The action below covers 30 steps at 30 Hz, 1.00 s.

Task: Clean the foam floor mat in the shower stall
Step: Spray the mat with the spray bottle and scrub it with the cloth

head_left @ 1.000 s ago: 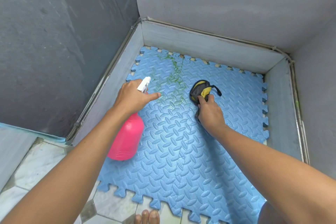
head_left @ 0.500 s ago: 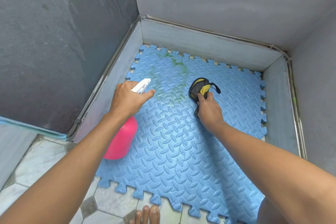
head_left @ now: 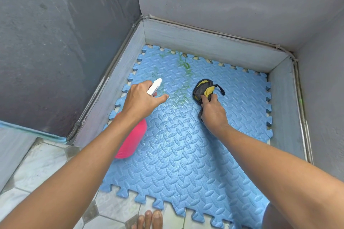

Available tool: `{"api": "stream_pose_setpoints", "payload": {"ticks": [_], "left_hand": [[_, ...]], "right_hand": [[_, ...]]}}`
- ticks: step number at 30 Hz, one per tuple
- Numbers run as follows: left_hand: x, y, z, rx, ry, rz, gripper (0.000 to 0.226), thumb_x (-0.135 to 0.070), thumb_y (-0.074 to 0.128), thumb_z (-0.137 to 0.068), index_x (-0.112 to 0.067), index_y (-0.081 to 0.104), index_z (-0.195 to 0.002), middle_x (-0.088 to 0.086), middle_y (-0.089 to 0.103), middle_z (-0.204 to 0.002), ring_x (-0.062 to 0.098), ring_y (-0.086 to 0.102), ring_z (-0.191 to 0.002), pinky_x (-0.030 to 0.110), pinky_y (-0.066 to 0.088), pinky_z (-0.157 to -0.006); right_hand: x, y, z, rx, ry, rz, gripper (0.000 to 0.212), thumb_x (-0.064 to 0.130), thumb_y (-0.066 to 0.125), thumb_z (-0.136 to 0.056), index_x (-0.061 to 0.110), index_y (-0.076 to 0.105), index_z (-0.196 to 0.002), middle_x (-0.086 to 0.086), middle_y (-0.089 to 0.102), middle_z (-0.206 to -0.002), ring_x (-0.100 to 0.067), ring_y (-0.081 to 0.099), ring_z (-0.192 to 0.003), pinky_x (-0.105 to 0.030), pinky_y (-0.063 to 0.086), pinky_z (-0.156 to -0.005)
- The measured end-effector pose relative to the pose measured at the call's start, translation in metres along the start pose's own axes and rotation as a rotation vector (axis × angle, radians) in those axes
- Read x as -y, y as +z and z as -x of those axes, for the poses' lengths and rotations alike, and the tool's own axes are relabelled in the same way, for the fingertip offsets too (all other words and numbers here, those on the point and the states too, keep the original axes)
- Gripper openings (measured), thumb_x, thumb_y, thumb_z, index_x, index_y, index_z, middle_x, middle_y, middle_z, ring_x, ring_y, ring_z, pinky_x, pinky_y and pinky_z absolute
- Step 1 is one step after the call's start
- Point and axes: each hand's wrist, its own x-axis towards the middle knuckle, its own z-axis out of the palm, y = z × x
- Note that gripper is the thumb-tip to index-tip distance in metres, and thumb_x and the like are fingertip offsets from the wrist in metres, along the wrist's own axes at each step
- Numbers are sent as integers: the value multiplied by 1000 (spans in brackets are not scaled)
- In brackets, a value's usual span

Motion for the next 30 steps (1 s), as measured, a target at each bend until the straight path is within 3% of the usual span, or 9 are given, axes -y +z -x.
{"api": "stream_pose_setpoints", "payload": {"ticks": [6, 10, 14, 18, 21, 26, 30], "left_hand": [[-2, -10, -3, -155, -173, -106, 41, -49, 75, -85, -11, 63, -78, 5, 61, -74, 36, 62, -81, 40, 47, -71], [-2, -5, -6, -33, -116, -116, 46, -54, 80, -79, -12, 61, -85, 4, 68, -81, 30, 60, -83, 40, 49, -73], [2, -4, -12, 74, -144, -165, 54, -56, 80, -79, -14, 50, -65, 7, 62, -70, 34, 61, -80, 39, 44, -64], [17, 4, 2, 29, -223, -234, 50, -57, 78, -79, -13, 56, -73, 12, 68, -83, 39, 65, -91, 35, 39, -66], [23, 3, 6, 14, -233, -215, 56, -61, 80, -77, -9, 60, -86, 11, 69, -88, 36, 62, -85, 37, 42, -67], [20, -1, 12, -44, -237, -273, 45, -56, 76, -83, -15, 58, -75, 16, 71, -90, 40, 65, -92, 35, 37, -68], [24, -1, 10, 23, -232, -197, 58, -62, 82, -74, -9, 62, -85, 10, 69, -85, 35, 63, -84, 39, 48, -69]], "right_hand": [[1, -1, 0, 3, -3, 0, 56, 1, 52, -94, 14, 41, -147, -17, 43, -126, -34, 57, -97, -39, 52, -77], [1, -1, 1, -14, 2, -5, 54, 1, 50, -95, 14, 42, -146, -16, 44, -126, -32, 57, -97, -38, 51, -76], [1, -1, 2, -15, 1, -7, 53, 2, 50, -96, 15, 41, -147, -16, 43, -127, -31, 57, -99, -37, 51, -77], [1, 0, 1, -15, 3, -14, 54, 2, 51, -95, 15, 41, -146, -15, 43, -127, -32, 57, -99, -38, 51, -77], [2, 1, 1, -18, 13, -11, 54, 1, 52, -94, 15, 42, -145, -16, 44, -125, -32, 57, -97, -37, 50, -74], [1, 1, 2, -19, 11, -11, 55, 0, 53, -93, 14, 42, -145, -16, 43, -125, -32, 56, -97, -38, 51, -74], [1, 2, 1, -23, 12, -14, 53, 1, 53, -95, 15, 43, -145, -16, 44, -125, -31, 56, -97, -37, 50, -74]]}}
